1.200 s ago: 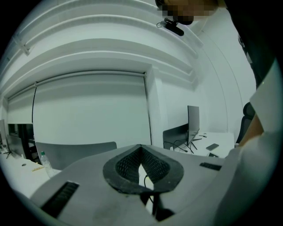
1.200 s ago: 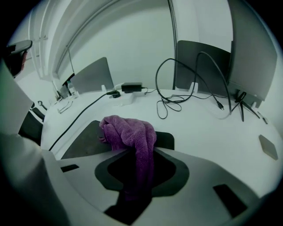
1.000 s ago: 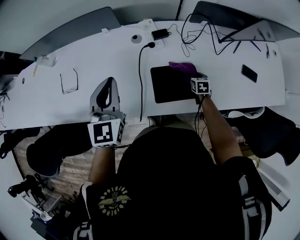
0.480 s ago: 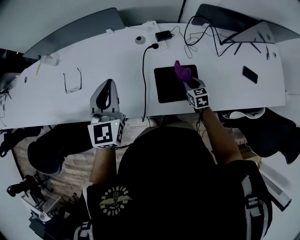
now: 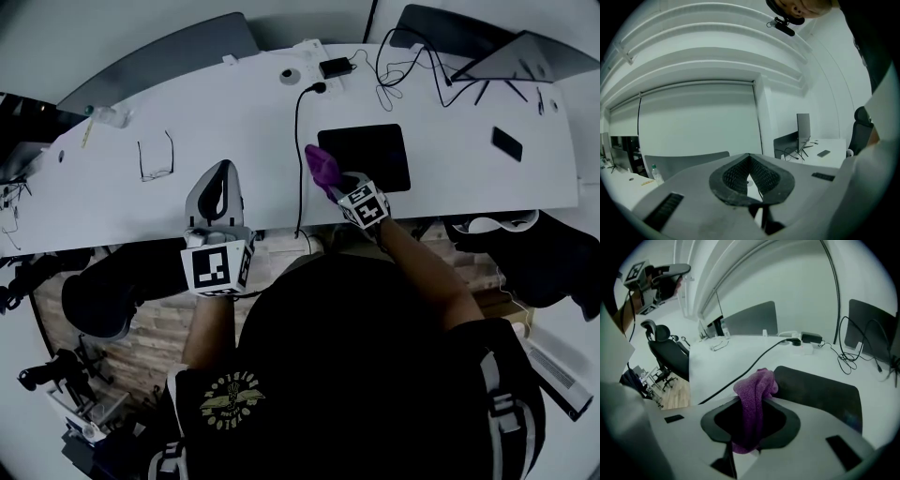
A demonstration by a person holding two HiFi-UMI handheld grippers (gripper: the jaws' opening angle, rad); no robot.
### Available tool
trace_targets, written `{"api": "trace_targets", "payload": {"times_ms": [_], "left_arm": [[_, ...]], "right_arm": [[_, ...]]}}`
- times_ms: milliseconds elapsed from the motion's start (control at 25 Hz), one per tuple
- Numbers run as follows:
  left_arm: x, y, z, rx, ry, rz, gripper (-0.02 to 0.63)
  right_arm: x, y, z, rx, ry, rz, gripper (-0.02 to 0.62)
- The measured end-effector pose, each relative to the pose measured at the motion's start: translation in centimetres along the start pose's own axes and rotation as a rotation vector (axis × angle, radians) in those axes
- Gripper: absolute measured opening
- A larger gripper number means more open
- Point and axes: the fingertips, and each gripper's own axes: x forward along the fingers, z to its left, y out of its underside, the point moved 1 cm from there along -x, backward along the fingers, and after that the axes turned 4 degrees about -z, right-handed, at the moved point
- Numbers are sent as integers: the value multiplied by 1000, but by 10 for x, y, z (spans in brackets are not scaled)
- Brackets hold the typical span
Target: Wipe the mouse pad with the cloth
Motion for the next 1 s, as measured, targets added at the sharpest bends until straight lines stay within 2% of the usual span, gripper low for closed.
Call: {"api": "trace_targets", "payload": {"times_ms": [240,480,720,1000], "left_arm": [[-9,2,1,14,9,7,2],[-10,0,-2,29,37,6,2],[-13,-2,4,22,33,-11,2],[-14,-6,5,6,29,-29,2]], "right_arm": [[8,27,-27,48,104,63,98],[-9,40,-52,92,180,65,98],[-24,53,-73,114,238,74,98],[-53,71,-114,169,345,81,98]]}}
